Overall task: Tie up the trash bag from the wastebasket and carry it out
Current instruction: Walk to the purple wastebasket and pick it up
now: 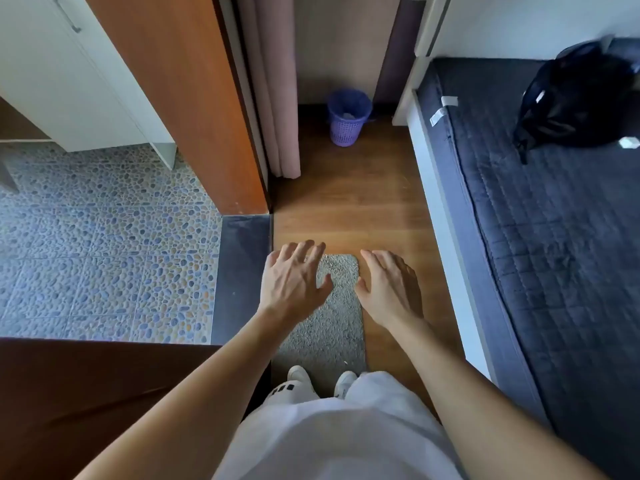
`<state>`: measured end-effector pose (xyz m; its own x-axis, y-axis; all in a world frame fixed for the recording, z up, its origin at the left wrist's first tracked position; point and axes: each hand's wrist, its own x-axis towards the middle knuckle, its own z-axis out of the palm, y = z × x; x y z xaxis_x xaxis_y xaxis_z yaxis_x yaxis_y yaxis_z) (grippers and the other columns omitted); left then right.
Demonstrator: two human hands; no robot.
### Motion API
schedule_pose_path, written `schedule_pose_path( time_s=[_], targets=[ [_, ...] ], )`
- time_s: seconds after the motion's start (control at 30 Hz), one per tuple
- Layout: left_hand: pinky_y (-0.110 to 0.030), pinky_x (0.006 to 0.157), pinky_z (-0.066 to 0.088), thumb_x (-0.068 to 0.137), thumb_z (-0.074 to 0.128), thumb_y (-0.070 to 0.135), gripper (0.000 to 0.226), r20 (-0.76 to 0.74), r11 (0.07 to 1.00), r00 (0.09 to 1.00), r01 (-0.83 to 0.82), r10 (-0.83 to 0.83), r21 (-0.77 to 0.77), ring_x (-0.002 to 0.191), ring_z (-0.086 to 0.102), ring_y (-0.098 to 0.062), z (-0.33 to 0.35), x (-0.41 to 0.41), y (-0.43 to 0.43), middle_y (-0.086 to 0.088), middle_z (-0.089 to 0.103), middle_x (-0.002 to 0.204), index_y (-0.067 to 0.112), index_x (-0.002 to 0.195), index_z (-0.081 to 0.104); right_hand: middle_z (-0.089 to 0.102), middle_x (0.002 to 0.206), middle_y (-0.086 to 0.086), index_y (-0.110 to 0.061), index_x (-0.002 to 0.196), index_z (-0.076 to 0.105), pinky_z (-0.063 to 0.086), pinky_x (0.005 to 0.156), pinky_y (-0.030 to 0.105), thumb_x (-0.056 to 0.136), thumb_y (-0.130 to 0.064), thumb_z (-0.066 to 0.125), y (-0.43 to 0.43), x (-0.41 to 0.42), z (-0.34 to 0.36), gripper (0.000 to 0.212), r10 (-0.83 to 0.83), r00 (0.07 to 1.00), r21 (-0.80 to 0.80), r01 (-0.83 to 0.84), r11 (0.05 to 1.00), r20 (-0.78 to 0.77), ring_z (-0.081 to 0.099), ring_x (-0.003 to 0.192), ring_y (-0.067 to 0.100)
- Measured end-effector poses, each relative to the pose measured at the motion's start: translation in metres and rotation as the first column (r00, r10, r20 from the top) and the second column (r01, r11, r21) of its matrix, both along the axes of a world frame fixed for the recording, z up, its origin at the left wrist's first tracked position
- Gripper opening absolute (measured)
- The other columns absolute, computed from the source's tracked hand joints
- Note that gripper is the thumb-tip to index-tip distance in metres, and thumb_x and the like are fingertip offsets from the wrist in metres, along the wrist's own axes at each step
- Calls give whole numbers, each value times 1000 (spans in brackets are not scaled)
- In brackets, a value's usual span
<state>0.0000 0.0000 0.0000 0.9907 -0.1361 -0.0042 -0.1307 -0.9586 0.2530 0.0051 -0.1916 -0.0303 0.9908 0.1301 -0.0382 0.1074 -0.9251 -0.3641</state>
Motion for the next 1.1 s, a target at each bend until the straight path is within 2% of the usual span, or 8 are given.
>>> schedule_pose_path(
  time_s=[0.47, 0.67, 0.9, 1.1],
  targets=[
    [-44, 93, 46, 87, 44, 53, 57, 2, 998, 999, 50, -50, -23, 118, 54, -24, -10, 73, -26, -1, 57, 135, 23, 135, 48, 64, 118, 6, -16, 133, 55, 49, 97, 44, 80, -31, 61, -19, 61, -8, 55, -52, 998, -29, 53, 998, 18, 59, 112, 28],
    [-44, 101, 43, 87, 35, 58, 64, -69, 999, 997, 39, -37, 18, 128, 49, -23, -12, 154, -56, 1, 51, 144, 26, 142, 41, 63, 122, 3, -19, 133, 56, 48, 98, 42, 81, -31, 64, -47, 143, -4, 54, -26, 998, -71, 31, 997, 62, 58, 113, 25],
    [-44, 98, 45, 86, 40, 56, 62, -32, 1000, 999, -2, 3, 24, 124, 52, -24, 1, 253, -102, 0, 56, 140, 25, 138, 47, 64, 123, 7, -17, 133, 58, 48, 98, 41, 77, -27, 64, -96, 253, 13, 57, -12, 992, -70, 21, 997, 122, 60, 111, 28],
    [-42, 98, 44, 83, 43, 55, 60, -16, 999, 999, -40, 40, 10, 125, 52, -24, 8, 311, -128, 2, 57, 138, 25, 135, 50, 64, 123, 5, -19, 133, 59, 47, 97, 41, 82, -32, 58, -122, 317, 14, 52, -7, 991, -55, 14, 998, 130, 60, 112, 27]
  ],
)
